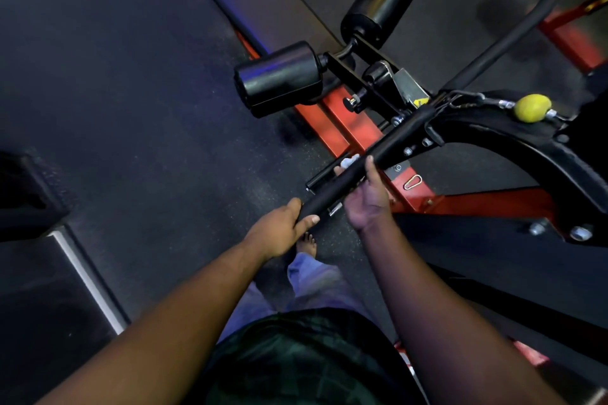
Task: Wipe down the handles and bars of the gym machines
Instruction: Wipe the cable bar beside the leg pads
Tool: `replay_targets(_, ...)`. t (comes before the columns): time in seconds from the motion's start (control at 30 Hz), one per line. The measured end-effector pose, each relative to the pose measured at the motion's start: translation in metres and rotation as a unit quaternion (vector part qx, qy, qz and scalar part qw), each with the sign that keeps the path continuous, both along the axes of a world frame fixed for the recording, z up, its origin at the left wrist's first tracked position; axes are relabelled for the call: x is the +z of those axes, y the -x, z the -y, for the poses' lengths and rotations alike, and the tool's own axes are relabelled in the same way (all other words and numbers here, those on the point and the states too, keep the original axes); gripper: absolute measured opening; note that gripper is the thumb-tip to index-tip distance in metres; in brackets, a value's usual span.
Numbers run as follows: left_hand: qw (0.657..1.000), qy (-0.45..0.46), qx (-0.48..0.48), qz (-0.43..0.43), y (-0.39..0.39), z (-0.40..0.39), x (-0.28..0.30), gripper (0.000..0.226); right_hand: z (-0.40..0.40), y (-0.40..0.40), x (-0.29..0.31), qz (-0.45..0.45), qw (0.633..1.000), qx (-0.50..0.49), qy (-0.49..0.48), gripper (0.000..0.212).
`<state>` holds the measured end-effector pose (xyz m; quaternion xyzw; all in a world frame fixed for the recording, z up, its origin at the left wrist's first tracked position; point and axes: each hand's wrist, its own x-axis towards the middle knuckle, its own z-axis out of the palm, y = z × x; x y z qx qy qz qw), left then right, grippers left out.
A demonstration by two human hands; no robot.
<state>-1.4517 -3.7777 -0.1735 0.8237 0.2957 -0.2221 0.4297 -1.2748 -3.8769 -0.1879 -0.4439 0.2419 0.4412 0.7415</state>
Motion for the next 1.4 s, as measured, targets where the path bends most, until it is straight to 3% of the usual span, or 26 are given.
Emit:
replay_targets(0.1, 1.000, 0.001, 0.008, 0.001, 0.002, -0.001, -0.002, 0.039, 0.000, -0.010, 0.006, 0.037, 0.999, 0.006, 0.025, 0.032)
replay_targets(0.23, 1.000, 0.007, 0.023, 0.008, 0.006, -0.003, -0.002, 0.040, -0.008, -0.037, 0.008, 0.043, 0.994, -0.057, 0.084, 0.032)
replay_targets(0.4, 0.999, -0.029, 0.027, 0.017, 0.044, 0.000, -0.007, 0.037, 0.001, 0.031, 0.013, 0.043, 0.987, 0.102, 0.117, 0.023)
replay_targets(0.53, 0.998, -0.047, 0.045, 0.012, 0.085, -0.004, -0.012, 0.040, 0.024, 0.068, 0.000, 0.015, 0.995, 0.079, 0.060, 0.006)
replay_targets(0.6, 0.997, -0.046, 0.058, 0.006, 0.100, -0.007, -0.014, 0.041, 0.032, 0.066, -0.008, 0.049, 0.992, 0.061, 0.097, 0.005)
replay_targets(0.7, 0.997, -0.042, 0.067, 0.000, 0.119, -0.009, -0.018, 0.043, 0.047, 0.039, -0.011, 0.172, 0.961, 0.012, 0.214, 0.014)
replay_targets(0.77, 0.996, -0.043, 0.073, 0.003, 0.128, -0.009, -0.018, 0.045, 0.051, 0.013, -0.001, 0.322, 0.899, 0.002, 0.296, 0.016)
replay_targets(0.87, 0.996, -0.047, 0.073, 0.009, 0.131, -0.009, -0.018, 0.042, 0.045, -0.023, 0.015, 0.553, 0.732, 0.115, 0.382, 0.029)
replay_targets(0.9, 0.996, -0.050, 0.070, 0.009, 0.132, -0.009, -0.019, 0.040, 0.041, -0.032, 0.014, 0.603, 0.675, 0.166, 0.391, 0.035)
replay_targets(0.97, 0.996, -0.058, 0.062, 0.008, 0.135, -0.009, -0.018, 0.037, 0.031, -0.039, 0.011, 0.641, 0.597, 0.257, 0.408, 0.047)
replay_targets(1.0, 0.997, -0.059, 0.057, 0.008, 0.138, -0.009, -0.018, 0.036, 0.026, -0.038, 0.006, 0.646, 0.571, 0.289, 0.416, 0.052)
replay_targets(1.1, 0.998, -0.057, 0.036, 0.004, 0.143, -0.012, -0.016, 0.035, 0.020, -0.013, 0.000, 0.677, 0.535, 0.333, 0.380, 0.056)
replay_targets(1.27, 0.998, -0.056, 0.020, 0.008, 0.144, -0.012, -0.012, 0.034, 0.030, 0.048, 0.003, 0.697, 0.531, 0.398, 0.272, 0.048)
replay_targets(1.3, 0.998, -0.057, 0.021, 0.007, 0.145, -0.012, -0.011, 0.037, 0.031, 0.047, 0.007, 0.711, 0.501, 0.421, 0.257, 0.044)
replay_targets(1.37, 0.998, -0.058, 0.022, 0.010, 0.145, -0.013, -0.009, 0.040, 0.035, 0.025, 0.010, 0.752, 0.386, 0.467, 0.260, 0.043)
replay_targets(1.4, 0.998, -0.058, 0.019, 0.012, 0.145, -0.014, -0.008, 0.040, 0.036, 0.010, 0.010, 0.757, 0.348, 0.474, 0.283, 0.042)
